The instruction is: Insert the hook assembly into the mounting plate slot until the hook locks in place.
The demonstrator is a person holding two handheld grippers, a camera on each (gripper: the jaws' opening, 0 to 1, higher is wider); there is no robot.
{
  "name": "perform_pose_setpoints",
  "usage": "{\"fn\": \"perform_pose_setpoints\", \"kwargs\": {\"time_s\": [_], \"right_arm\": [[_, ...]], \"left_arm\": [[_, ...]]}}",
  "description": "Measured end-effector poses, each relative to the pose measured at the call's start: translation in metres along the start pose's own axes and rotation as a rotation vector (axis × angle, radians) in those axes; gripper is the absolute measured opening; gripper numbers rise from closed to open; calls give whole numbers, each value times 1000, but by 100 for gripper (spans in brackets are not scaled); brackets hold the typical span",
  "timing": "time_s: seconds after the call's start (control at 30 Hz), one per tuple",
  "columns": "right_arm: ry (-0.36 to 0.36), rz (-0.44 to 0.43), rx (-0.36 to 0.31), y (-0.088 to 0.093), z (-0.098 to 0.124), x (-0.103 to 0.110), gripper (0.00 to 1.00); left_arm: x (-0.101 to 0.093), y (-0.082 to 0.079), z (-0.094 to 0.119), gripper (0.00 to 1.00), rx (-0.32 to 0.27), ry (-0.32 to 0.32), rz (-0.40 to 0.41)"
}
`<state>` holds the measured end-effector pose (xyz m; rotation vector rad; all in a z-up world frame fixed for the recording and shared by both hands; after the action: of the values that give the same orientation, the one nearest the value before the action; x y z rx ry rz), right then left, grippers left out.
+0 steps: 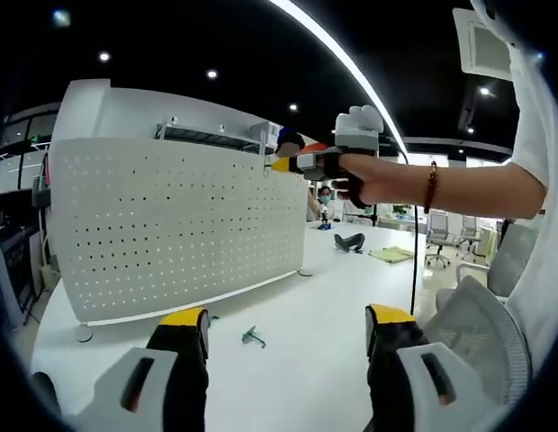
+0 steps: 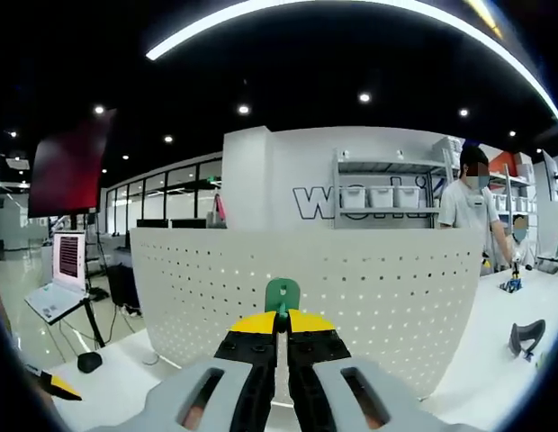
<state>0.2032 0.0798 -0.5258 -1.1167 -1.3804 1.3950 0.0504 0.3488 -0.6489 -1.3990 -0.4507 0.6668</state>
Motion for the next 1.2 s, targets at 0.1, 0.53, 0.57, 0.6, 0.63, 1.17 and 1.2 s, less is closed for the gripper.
{"fn": "perform_pose_setpoints", "kwargs": {"time_s": [0.1, 0.53, 0.57, 0.6, 0.63, 1.17, 1.2], "right_arm": [[7, 3, -1, -1, -4, -2, 1], [6, 16, 2, -6, -24, -4, 1], [8, 18, 2, -6, -24, -4, 1], [8, 17, 1, -6, -26, -3, 1], [8, 17, 0, -6, -28, -3, 1], [11, 12, 3, -9, -53, -8, 1], [17, 15, 5, -9, -54, -9, 1]], "left_arm": [[0, -1, 1, 74, -15, -2, -2], [6, -4, 7, 75, -3, -16, -10], [7, -5, 7, 75, -1, -17, -10], [8, -5, 8, 76, -1, -19, -11], [8, -5, 9, 76, -3, -22, -14], [11, -1, 11, 75, 3, -36, 0], [12, -2, 11, 75, 3, -35, -2]]}}
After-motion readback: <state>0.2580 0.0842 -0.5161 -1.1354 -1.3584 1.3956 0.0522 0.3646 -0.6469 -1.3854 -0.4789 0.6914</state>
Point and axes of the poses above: the point that each gripper's makers call its tool centre point, and the gripper's own axes: z roughly backward along the fingers, x roughly to its left, y roughly out of its underside, the point moved 10 cm from there along z, roughly backward along the fingers, and after that the axes turned 1 degree about z, right-handed, at the moved point
